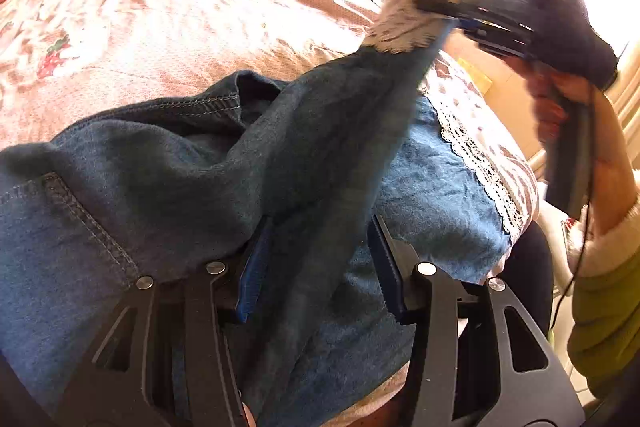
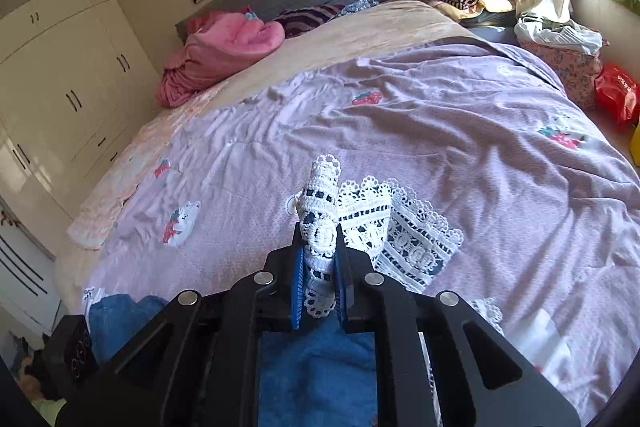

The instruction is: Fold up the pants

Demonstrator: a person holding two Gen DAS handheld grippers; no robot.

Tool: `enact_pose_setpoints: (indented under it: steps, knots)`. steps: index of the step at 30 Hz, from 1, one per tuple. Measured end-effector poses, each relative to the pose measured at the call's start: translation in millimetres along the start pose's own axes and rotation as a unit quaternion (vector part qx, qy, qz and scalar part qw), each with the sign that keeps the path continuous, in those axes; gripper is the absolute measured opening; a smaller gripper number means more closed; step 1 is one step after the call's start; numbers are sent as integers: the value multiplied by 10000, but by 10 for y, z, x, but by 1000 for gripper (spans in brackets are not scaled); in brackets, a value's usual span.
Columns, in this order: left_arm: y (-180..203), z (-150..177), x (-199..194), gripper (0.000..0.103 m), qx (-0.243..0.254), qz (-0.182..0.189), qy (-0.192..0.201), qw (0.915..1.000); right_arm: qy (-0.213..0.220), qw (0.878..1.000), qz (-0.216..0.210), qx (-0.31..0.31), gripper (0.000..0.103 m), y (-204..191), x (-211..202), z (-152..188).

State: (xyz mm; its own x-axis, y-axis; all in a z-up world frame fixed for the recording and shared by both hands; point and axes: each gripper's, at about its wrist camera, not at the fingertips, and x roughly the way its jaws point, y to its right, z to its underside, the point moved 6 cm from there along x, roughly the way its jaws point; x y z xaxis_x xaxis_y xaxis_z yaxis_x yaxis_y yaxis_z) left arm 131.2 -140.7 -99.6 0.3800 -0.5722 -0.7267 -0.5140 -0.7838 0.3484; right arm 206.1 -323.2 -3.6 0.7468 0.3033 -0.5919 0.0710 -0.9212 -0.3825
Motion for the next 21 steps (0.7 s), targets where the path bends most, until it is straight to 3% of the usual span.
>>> enact_pose_setpoints:
  steps: [1, 3, 7, 14, 21]
  knots:
    - [25, 27, -8, 26, 49, -3, 4, 10000, 28, 10000, -22, 64, 11, 43, -78, 38]
    - [37, 31, 0, 13, 91, -13, -19, 10000, 72, 9998, -35, 185, 11, 112, -209, 124]
    - [62, 77, -40, 2, 268, -45, -94, 9996, 119, 9987, -86, 488, 11, 240, -420, 326]
    - [109, 177, -337, 1, 643, -136, 78, 9978, 32, 9965, -128, 826, 11, 354, -737, 776]
    - [67, 294, -418, 1, 669, -182, 29, 9976, -338, 9930, 2, 1129, 11, 488, -758, 1300]
